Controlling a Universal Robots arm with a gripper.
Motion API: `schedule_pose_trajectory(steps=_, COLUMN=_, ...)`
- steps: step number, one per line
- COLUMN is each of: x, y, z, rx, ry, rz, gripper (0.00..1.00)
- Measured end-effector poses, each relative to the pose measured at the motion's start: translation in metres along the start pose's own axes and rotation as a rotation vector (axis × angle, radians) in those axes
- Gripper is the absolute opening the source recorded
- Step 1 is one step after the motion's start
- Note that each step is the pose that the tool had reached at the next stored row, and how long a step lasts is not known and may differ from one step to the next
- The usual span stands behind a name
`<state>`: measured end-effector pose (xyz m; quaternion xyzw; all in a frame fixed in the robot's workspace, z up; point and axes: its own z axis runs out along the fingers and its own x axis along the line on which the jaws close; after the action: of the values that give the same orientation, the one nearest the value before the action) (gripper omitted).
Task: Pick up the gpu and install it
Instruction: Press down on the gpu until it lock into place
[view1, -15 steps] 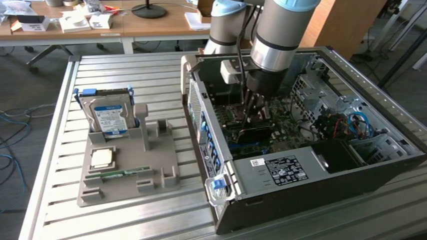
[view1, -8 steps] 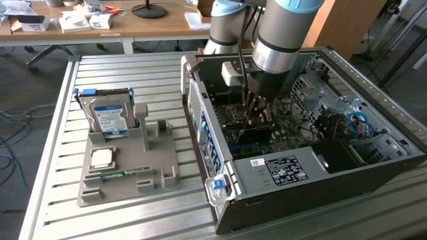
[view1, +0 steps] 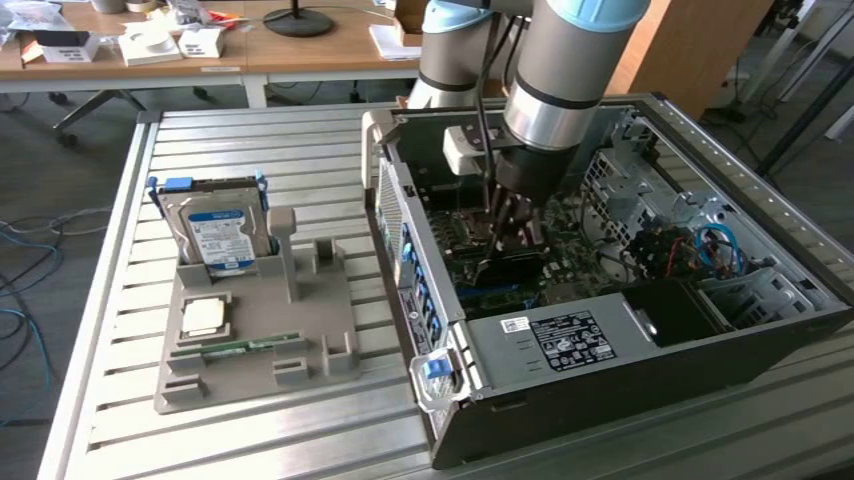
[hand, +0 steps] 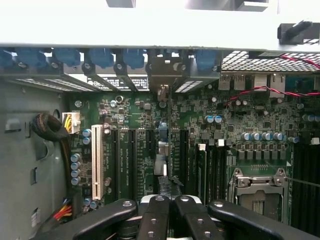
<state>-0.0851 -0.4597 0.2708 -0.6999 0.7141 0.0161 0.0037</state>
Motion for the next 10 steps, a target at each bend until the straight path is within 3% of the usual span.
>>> schedule_pose_trajectory(steps=4, x=-0.0001, y=0.0, z=0.0008, rx=0.0, ry=-0.0099, rz=0.0, gripper=0.11)
schedule_pose_trajectory(steps=10, x=0.0008, y=0.0001, z=0.0011, rx=0.0, ry=-0.0118, rz=0.0, gripper=0.11)
